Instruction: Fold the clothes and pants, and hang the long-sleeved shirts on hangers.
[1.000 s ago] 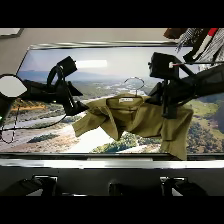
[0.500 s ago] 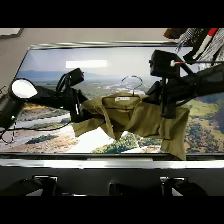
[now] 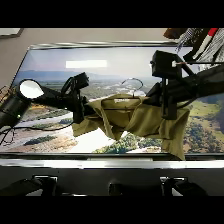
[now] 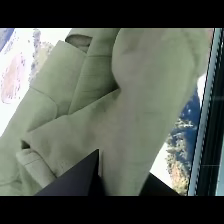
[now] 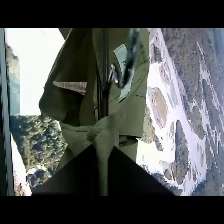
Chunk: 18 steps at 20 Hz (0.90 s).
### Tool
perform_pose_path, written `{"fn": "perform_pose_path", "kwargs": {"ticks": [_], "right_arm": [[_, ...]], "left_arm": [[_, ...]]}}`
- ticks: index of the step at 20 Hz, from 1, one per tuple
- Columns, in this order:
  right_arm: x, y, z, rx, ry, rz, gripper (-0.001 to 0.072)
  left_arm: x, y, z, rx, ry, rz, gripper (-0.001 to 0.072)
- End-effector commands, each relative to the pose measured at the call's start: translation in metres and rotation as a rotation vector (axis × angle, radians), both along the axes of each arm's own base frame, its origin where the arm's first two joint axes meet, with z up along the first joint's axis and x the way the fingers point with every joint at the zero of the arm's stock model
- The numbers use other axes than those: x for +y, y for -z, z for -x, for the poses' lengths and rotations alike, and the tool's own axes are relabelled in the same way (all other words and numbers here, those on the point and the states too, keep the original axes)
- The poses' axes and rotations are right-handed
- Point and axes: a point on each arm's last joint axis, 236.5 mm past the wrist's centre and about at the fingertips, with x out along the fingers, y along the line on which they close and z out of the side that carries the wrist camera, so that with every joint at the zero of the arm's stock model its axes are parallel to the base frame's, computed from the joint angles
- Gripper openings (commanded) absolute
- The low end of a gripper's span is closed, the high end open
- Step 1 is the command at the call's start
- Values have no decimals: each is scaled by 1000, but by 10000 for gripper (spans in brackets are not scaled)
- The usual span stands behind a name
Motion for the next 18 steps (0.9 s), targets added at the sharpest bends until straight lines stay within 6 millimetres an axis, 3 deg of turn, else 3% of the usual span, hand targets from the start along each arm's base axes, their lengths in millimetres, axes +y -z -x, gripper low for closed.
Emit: {"fn": "perform_pose_path", "kwargs": {"ticks": [1, 3, 6, 9, 10, 15, 18], "right_arm": [[1, 0, 2, 4, -3, -1, 30], [1, -1, 0, 5, 11, -9, 138], [-2, -8, -10, 13, 119, -39, 431], [-29, -10, -19, -48, 232, 37, 462], [-38, -14, -20, -61, 259, 41, 510], [-94, -38, -30, -107, 457, -14, 530], [-125, -35, -42, -104, 551, -13, 562]], "left_arm": [[0, -2, 0, -9, 2, 2, 19], [0, -5, 1, -16, 2, 4, 19], [1, -12, 0, -33, 1, 11, 18], [1, -17, 2, -44, 1, 15, 18], [1, -18, 2, -47, 1, 16, 18], [1, -20, 3, -53, 1, 19, 18], [2, -22, 3, -59, 2, 20, 18]]}}
